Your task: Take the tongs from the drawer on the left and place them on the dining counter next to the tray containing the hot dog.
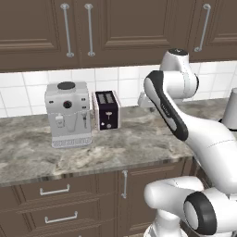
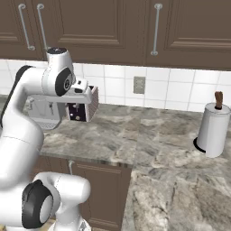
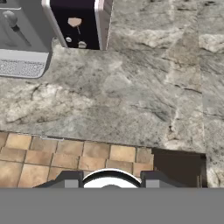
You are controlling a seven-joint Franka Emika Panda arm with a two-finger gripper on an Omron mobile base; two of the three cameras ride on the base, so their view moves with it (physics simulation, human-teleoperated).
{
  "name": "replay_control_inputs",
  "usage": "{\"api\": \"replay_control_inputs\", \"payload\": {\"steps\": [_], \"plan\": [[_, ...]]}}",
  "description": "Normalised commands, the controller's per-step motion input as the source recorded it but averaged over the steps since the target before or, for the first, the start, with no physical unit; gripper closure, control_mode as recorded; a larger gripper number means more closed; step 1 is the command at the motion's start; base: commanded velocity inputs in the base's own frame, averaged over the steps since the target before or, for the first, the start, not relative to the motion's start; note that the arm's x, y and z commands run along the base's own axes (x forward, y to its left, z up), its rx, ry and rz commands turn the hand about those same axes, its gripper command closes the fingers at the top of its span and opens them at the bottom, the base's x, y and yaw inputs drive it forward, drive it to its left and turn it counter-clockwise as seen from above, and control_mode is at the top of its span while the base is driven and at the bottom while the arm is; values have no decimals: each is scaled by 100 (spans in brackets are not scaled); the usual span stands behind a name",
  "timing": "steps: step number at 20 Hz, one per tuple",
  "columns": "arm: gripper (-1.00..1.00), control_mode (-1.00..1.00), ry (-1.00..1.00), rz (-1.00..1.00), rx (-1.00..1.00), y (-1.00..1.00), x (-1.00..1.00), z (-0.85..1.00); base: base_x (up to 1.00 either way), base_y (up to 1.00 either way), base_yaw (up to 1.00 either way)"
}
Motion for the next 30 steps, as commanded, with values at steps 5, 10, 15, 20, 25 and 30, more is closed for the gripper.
{"api": "replay_control_inputs", "payload": {"steps": [5,10,15,20,25,30], "plan": [[-100,-100,0,3,-2,22,-22,0,0,0,0],[-100,-100,-3,6,-11,61,-29,-7,0,0,0],[-100,-100,0,10,-10,56,-14,-3,0,0,0],[-100,-100,2,11,-9,62,-2,0,0,0,0],[-100,-100,5,15,-10,63,0,-4,0,0,0],[-100,-100,2,6,-21,45,1,-26,0,0,0]]}}
